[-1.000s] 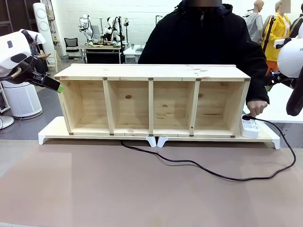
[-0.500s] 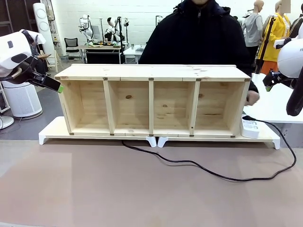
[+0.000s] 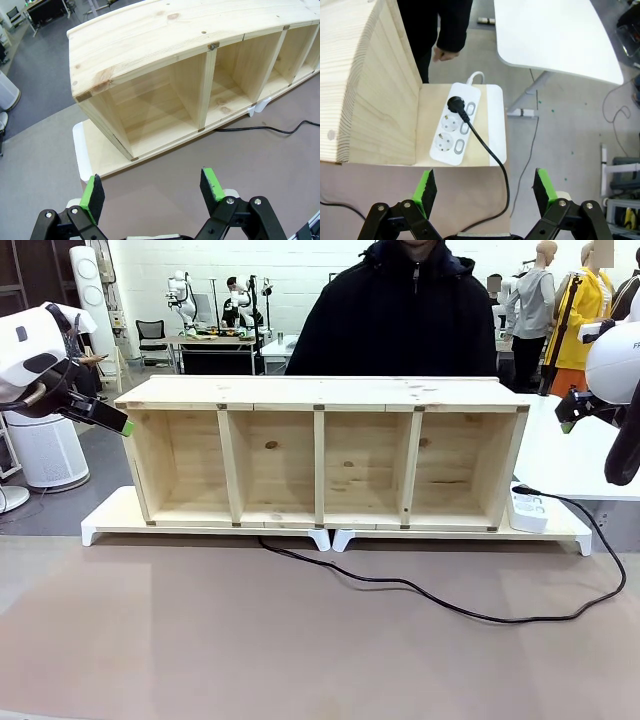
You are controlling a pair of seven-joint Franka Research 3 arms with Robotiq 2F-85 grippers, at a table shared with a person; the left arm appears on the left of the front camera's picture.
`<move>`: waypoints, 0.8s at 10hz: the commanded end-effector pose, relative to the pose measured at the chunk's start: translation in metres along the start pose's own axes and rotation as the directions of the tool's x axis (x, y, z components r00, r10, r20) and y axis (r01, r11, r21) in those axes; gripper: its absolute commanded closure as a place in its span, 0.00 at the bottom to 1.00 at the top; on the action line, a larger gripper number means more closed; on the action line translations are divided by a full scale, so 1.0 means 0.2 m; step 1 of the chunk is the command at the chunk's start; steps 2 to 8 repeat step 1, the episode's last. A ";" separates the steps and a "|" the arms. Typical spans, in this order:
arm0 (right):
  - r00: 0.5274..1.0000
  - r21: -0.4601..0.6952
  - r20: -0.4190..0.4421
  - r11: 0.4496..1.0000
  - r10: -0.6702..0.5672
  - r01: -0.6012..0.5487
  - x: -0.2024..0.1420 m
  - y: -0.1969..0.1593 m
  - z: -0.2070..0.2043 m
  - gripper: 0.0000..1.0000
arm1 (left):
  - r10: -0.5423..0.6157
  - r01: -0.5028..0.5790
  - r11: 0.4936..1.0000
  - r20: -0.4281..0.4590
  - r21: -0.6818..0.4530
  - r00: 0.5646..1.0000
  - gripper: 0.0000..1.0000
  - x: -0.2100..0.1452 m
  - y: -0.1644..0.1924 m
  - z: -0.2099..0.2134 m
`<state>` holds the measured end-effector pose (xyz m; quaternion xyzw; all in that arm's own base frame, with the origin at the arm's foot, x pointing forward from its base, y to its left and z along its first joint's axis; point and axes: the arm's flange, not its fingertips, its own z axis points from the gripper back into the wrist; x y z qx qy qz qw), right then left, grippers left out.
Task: Perform cable management.
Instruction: Release the Power Cable when the human grasps it.
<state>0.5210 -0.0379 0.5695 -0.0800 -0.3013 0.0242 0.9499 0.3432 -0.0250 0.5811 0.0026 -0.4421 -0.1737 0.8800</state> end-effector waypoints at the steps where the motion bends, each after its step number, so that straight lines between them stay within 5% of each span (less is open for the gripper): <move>1: 1.000 0.000 -0.008 1.000 -0.002 0.002 0.00 0.00 0.00 0.00 | 0.001 -0.001 1.000 0.007 0.001 1.000 0.00 0.00 0.00 0.00; 8: 1.000 0.000 -0.008 1.000 -0.002 0.002 0.00 0.00 0.00 0.00 | 0.001 -0.001 1.000 0.007 0.001 1.000 0.00 0.00 0.00 0.00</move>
